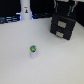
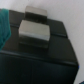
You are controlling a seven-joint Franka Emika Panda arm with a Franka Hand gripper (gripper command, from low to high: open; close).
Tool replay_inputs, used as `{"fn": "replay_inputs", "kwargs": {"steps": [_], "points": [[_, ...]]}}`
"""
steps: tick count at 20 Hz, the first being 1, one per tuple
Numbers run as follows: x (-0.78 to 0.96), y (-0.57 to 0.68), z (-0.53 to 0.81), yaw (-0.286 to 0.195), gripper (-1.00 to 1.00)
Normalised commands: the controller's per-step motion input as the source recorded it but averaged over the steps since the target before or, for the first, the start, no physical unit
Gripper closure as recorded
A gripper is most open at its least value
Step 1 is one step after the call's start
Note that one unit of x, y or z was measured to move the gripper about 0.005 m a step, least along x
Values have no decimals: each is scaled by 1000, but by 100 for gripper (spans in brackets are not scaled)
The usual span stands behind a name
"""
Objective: Open the kcup holder, insert the kcup into the holder, and close the kcup holder
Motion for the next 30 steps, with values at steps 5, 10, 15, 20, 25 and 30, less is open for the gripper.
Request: {"fn": "replay_inputs", "kwargs": {"steps": [5,10,15,20,25,30], "points": [[-120,446,-370,-136,-100],[-197,285,-403,-101,-100],[-281,178,-421,-63,-100],[-374,40,-395,-19,-100],[-348,3,-398,-17,-100],[-138,4,-81,-12,100]]}}
